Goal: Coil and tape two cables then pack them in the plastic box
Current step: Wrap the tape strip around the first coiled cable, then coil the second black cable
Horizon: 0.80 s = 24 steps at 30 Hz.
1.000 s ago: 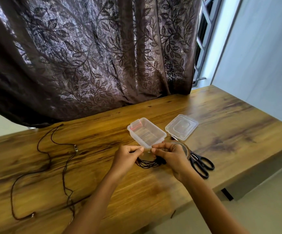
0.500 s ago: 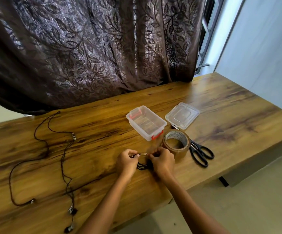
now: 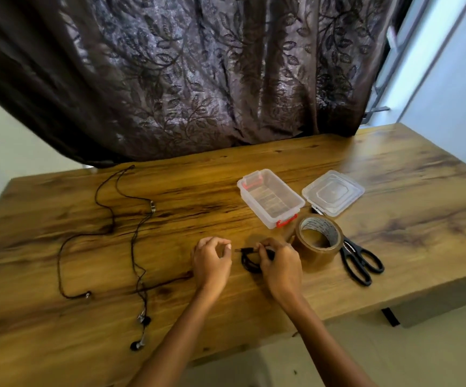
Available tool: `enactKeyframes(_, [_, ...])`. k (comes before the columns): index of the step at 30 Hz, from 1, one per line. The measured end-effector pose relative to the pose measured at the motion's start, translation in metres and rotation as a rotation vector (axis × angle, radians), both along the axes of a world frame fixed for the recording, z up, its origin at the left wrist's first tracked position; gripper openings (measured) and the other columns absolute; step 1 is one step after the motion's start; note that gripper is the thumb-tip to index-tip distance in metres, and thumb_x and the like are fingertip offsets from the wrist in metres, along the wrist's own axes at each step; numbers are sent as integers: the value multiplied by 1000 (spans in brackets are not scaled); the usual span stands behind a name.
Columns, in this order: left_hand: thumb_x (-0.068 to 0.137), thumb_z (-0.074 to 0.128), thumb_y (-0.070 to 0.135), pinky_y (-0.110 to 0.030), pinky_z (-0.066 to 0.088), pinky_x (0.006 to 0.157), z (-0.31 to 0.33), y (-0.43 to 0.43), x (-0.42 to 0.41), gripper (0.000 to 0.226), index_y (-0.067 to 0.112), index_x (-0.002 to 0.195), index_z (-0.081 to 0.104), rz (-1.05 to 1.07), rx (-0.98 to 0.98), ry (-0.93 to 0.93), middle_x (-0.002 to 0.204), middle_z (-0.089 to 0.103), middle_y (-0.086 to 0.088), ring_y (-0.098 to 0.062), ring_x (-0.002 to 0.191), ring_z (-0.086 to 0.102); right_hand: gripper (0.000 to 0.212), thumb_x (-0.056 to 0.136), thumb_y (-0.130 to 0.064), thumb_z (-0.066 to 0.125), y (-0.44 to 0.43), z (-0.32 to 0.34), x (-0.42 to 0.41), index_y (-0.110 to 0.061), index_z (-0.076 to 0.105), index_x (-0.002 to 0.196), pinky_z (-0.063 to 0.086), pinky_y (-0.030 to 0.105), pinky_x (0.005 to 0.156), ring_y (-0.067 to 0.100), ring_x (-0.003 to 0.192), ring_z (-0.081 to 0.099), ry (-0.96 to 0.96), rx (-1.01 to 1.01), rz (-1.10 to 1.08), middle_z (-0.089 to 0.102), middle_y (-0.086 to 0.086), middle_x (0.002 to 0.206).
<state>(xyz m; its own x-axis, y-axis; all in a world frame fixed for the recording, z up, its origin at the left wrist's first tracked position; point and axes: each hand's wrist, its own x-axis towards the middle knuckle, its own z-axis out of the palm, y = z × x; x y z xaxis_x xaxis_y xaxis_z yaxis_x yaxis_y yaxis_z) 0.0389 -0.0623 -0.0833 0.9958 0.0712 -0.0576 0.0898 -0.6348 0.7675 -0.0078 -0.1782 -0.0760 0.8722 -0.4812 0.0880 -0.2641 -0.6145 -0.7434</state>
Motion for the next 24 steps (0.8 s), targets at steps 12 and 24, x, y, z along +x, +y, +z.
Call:
enactKeyframes(12, [90,56,15,-20,41,75,24,127,-20,8,21,88,62,240,-155,-204,101,63,1,-13,98,55,30,84,-5,60,108,-16,15,-17,63,111,50,38,91,21,113,53,-131,-279,785,61,4,120])
enactKeyframes(24, [90,55,15,-31,52,81,16,190,-47,11,20,94,64,384,-261,-100,95,65,4,-12,92,61,44,90,-4,49,159,-17,41,-20,50,131,15,42,114,23,143,10,22,-677,1101,20,4,155])
